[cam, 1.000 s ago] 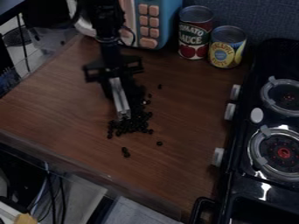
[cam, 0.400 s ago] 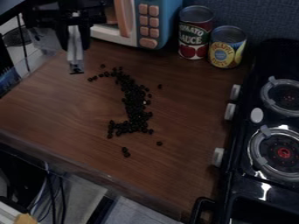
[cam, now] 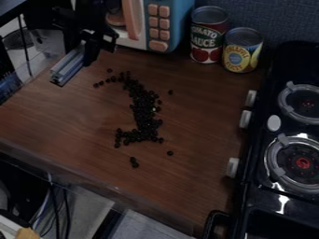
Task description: Sweep into pile
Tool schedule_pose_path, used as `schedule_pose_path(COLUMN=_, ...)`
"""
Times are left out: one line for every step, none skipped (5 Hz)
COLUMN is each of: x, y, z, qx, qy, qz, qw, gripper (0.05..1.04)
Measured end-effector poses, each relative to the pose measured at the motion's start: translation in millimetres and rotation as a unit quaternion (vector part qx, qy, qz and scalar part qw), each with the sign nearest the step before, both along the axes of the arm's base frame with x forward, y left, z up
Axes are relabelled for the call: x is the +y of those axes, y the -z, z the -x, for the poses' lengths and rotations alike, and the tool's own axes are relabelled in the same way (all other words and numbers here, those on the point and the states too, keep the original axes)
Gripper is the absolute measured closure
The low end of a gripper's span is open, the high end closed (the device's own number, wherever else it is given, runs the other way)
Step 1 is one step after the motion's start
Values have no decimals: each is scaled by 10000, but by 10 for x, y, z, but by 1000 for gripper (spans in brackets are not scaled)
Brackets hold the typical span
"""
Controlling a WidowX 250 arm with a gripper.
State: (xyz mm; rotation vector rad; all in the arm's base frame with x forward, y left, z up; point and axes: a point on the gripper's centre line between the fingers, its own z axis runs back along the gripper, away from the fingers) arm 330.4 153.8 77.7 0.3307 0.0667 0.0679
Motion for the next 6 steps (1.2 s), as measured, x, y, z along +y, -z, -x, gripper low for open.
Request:
schedule_pose_path(x=-24, y=54, z=-76, qx=91, qy=1356, qz=282, qw=9903, gripper=698)
schedule_pose_path(x=116, y=-18, z=-261, qx=450, qy=2535, qz=124, qw=9662, gripper=698)
schedule_pose_path(x=336, y=-92, z=-531, qx=536, qy=3138, qz=364, qw=9473, gripper=698)
schedule_pose_path(x=524, y=-55, z=-684, qx=571, qy=3547, qz=414, qw=9323, gripper=698)
schedule_pose_path(x=525, y=114, z=-727, qx=718, qy=3843, qz=542, qw=9188, gripper=698)
schedule_pose_path(x=458, y=279, z=-658, qx=950, qy=4181, qz=661, qw=9010, gripper=698)
